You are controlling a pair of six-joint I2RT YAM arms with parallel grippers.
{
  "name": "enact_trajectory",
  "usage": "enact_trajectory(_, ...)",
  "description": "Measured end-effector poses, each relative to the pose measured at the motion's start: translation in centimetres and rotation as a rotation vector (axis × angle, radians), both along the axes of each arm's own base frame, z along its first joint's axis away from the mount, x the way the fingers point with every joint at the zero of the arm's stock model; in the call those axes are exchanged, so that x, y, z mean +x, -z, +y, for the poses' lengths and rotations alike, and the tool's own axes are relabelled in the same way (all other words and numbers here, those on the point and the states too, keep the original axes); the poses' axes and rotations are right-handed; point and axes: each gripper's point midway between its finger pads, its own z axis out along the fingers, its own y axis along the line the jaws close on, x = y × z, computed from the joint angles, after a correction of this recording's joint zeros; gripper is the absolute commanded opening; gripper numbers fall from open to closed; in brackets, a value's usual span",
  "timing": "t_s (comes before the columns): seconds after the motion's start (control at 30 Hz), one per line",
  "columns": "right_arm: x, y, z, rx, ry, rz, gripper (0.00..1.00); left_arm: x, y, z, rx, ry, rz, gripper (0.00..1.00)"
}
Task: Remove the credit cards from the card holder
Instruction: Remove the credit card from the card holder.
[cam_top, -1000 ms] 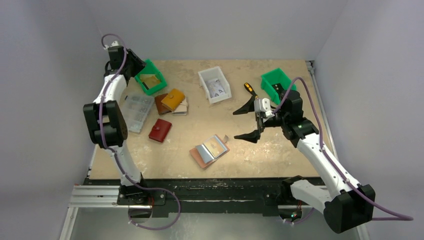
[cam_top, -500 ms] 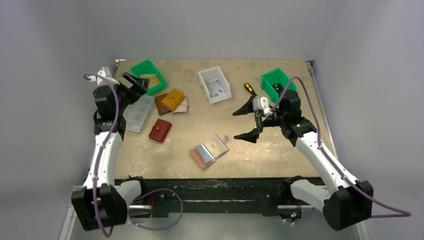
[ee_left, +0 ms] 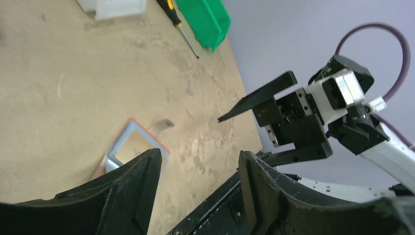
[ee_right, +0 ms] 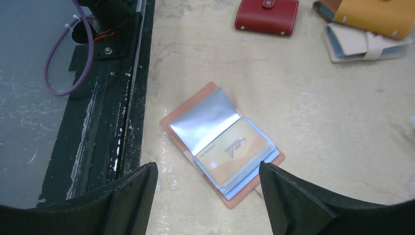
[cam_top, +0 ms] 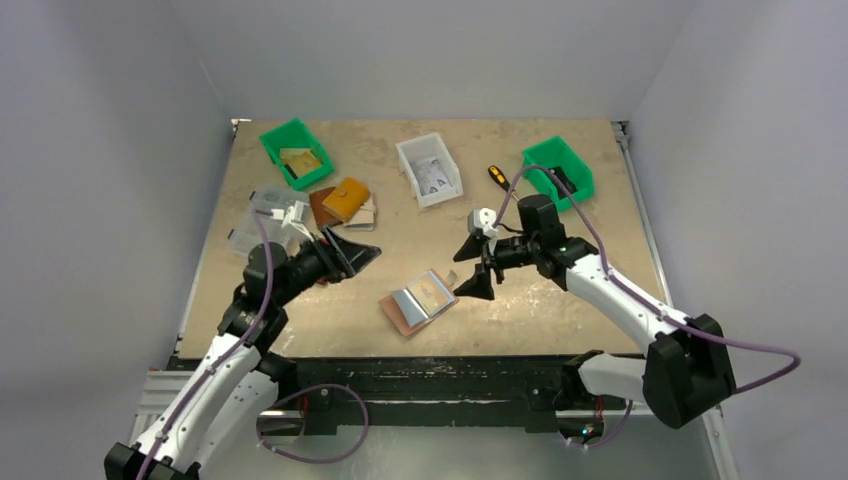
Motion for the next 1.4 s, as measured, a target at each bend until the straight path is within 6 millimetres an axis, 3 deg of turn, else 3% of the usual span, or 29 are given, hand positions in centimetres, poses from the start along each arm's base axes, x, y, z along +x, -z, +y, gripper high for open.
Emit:
enact_trajectory(0.3,0.2,5.4,1.6,-0.120,0.066,0.250,0.52,-3.6,7.0,-6.2,0.088,0.093,0.158,0.52)
enact_trajectory(0.47,0.8,5.4,2.0,-0.108,0.116,0.318,0.28,-4.1,9.1,-8.6,0.144,0.100,0.165,0.42)
enact_trajectory(0.6,1.5,5.5,2.6,-0.101,0.145,0.373,0.19,-3.4,10.9,-9.3,0.155,0.061,0.181,0.34)
enact_trajectory(0.83,2.0,7.4,3.1,-0.141,0.196,0.480,0.19,-3.1,15.2,-7.6,0.193,-0.037,0.239,0.32)
enact_trajectory(1.13,1.9,9.2,4.1,-0.195,0.215,0.532,0.30,-3.3,18.1,-6.9,0.192,-0.071,0.287,0.31)
enact_trajectory(1.4,2.4,10.5,4.2,-0.229,0.255,0.574,0.41,-3.3,18.6,-7.0,0.172,-0.076,0.292,0.31)
